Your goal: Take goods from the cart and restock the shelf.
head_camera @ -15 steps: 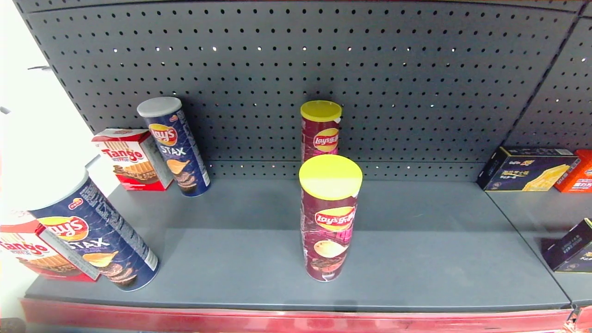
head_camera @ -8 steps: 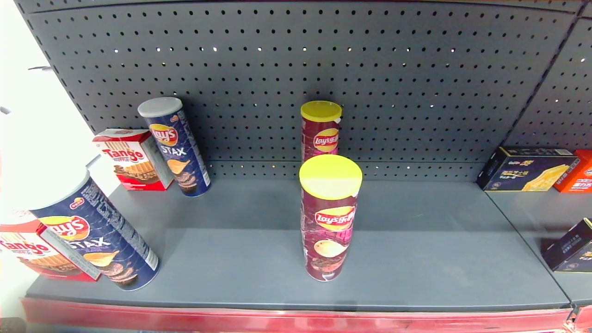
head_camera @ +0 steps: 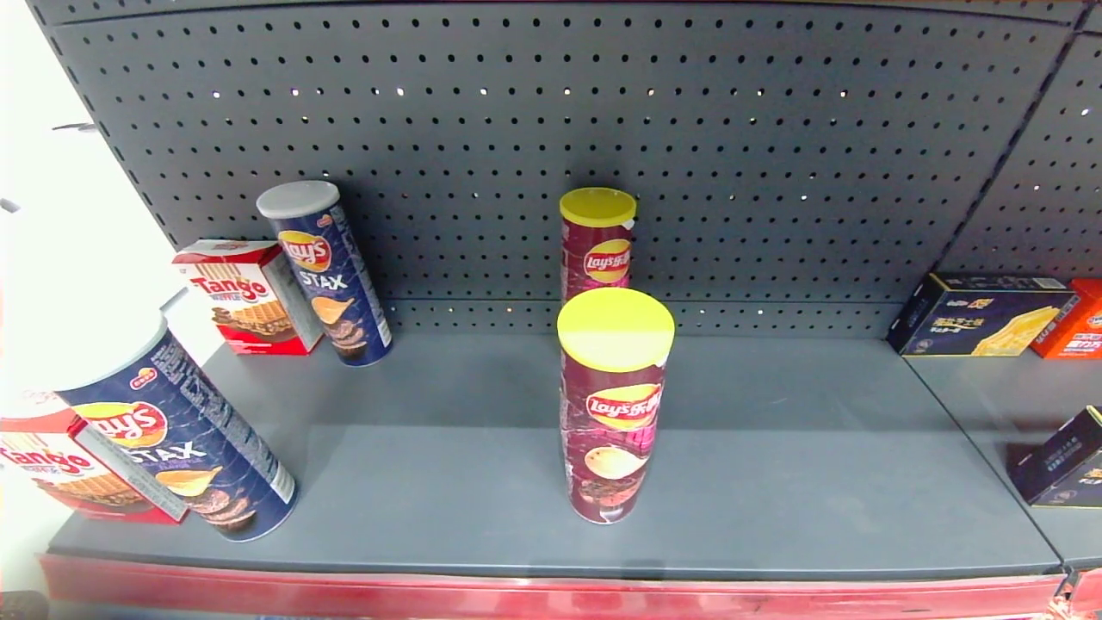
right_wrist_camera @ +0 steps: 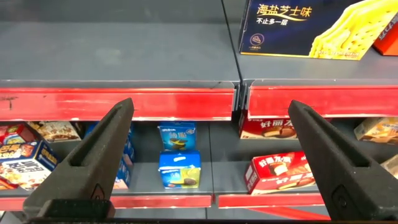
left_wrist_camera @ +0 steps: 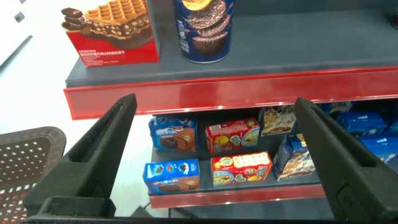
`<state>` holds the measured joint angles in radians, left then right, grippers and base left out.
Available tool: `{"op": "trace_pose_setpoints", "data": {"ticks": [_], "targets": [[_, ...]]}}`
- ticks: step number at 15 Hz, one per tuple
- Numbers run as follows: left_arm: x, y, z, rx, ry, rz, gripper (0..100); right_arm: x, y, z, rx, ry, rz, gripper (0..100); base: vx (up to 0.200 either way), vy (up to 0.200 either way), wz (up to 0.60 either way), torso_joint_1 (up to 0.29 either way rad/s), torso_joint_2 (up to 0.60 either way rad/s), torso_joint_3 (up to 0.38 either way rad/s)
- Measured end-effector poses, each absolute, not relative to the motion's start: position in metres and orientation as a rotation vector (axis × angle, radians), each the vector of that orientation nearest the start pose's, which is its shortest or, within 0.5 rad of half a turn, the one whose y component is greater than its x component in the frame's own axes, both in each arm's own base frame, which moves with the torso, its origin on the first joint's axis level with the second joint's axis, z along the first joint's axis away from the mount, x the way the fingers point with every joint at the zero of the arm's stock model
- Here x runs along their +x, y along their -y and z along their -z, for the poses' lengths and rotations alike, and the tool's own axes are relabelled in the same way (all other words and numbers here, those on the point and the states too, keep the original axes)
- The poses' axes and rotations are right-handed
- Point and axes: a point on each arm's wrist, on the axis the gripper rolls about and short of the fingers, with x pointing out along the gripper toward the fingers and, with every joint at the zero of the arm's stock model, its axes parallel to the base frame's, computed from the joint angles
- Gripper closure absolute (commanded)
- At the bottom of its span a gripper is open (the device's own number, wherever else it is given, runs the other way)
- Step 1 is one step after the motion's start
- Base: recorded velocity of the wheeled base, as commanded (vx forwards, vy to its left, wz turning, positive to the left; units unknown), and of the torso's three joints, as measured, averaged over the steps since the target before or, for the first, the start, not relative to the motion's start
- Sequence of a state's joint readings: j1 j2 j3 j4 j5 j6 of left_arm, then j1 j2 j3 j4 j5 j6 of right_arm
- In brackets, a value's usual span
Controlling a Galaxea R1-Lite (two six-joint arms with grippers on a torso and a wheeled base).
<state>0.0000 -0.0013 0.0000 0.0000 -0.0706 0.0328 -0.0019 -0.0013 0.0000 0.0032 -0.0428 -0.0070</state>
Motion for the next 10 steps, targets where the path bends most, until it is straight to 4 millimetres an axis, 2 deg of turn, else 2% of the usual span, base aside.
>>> {"op": "trace_pose_setpoints", "data": {"ticks": [10], "targets": [[-0.0230, 0.0016, -0.0755, 0.032, 0.002, 0.071, 0, -0.0229, 0.0009, -0.0752, -0.006, -0.002, 0.043, 0, 0.000, 0.000, 0.00, 0.000, 0.00, 0.000]]}}
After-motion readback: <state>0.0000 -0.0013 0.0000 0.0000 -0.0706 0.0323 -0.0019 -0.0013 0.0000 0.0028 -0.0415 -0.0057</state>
